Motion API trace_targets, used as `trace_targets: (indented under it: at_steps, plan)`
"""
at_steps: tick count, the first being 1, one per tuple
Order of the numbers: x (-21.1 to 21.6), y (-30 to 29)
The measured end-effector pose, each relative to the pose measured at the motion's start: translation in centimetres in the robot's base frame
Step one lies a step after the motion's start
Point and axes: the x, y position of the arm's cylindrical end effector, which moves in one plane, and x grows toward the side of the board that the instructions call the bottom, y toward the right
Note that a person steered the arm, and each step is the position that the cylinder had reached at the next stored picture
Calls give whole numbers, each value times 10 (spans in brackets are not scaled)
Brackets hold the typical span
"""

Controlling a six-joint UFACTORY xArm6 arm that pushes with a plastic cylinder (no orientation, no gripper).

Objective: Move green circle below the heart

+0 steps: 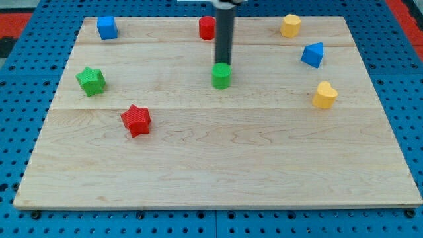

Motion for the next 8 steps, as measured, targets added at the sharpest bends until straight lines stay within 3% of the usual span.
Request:
trace_targets:
  at_steps: [1,2,4,6,7,8]
  plan:
    - [50,23]
    - [70,46]
    - [44,46]
    - [44,45]
    - [44,6]
    - [67,15]
